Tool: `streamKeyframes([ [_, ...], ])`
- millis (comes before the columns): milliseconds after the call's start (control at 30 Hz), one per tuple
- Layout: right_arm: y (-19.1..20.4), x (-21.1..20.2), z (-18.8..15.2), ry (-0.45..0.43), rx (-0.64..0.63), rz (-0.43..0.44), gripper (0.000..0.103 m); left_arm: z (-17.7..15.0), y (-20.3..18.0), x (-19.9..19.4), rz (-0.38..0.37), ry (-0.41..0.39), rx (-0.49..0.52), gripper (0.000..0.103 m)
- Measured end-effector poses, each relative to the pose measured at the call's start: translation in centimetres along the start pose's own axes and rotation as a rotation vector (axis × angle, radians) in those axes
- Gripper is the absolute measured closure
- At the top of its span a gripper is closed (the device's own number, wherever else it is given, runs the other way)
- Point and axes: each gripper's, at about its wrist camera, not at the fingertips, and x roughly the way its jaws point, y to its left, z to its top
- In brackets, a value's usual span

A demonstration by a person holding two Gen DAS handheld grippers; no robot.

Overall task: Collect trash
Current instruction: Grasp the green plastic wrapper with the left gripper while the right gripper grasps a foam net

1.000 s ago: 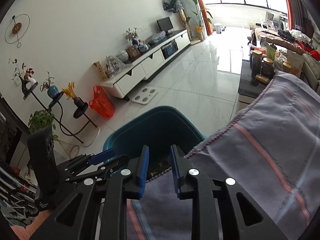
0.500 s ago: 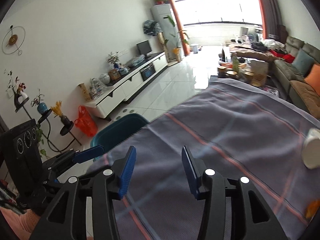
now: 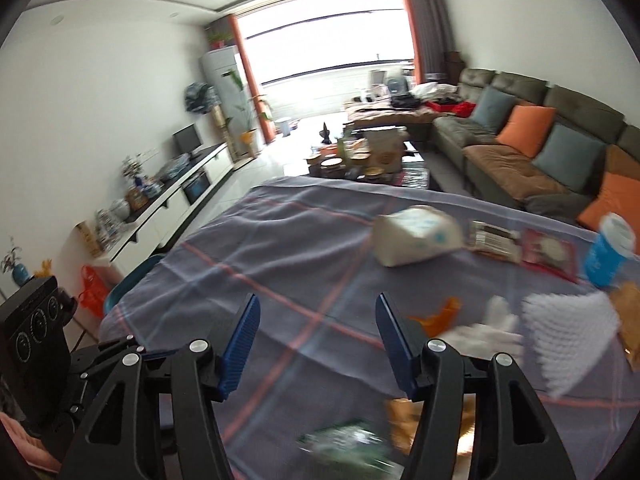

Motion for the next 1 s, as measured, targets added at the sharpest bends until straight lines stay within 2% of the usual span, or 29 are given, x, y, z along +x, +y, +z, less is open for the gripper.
streamKeyframes([
  [133, -4.2, -1.4, -0.8, -0.009, 0.080, -0.081, 0.043, 0.4, -2.4, 3.2, -0.065, 0.061, 0.044, 0.030],
  [267, -9.2, -2.6, -1.7, -0.011, 0.191, -0.172, 0.042, 0.7, -3.8, 5.6, -0.081, 0.124, 0.062, 0.030],
  [467, -16.1, -3.8, -3.5, -0.013, 0.382, -0.239, 0.038, 1.4, -3.9, 7.5, -0.100, 0.187, 0.064, 0.031],
  [600, -19.3, -3.8, -4.6, -0.007, 0.484, -0.232, 0.030, 1.4, -4.2, 8.8, -0.114, 0.231, 0.059, 0.047],
  [667, -20.1, -3.2, -5.0, 0.003, 0.527, -0.211, 0.030, 1.3, -4.2, 8.7, -0.113, 0.234, 0.059, 0.050],
  [733, -20.7, -2.5, -5.1, 0.012, 0.554, -0.182, 0.030, 1.3, -4.1, 8.6, -0.117, 0.232, 0.056, 0.060],
  [833, -20.8, -1.7, -4.9, 0.016, 0.557, -0.167, 0.030, 1.4, -4.0, 8.4, -0.122, 0.229, 0.050, 0.064],
  [900, -20.7, -1.2, -4.6, 0.017, 0.564, -0.159, 0.035, 1.2, -4.0, 8.0, -0.112, 0.222, 0.054, 0.066],
  [967, -20.7, -0.9, -4.6, 0.020, 0.581, -0.149, 0.047, 1.3, -4.0, 7.6, -0.110, 0.212, 0.060, 0.067],
  [1000, -20.8, -0.8, -4.6, 0.023, 0.586, -0.145, 0.058, 1.3, -4.0, 7.4, -0.108, 0.206, 0.062, 0.068],
])
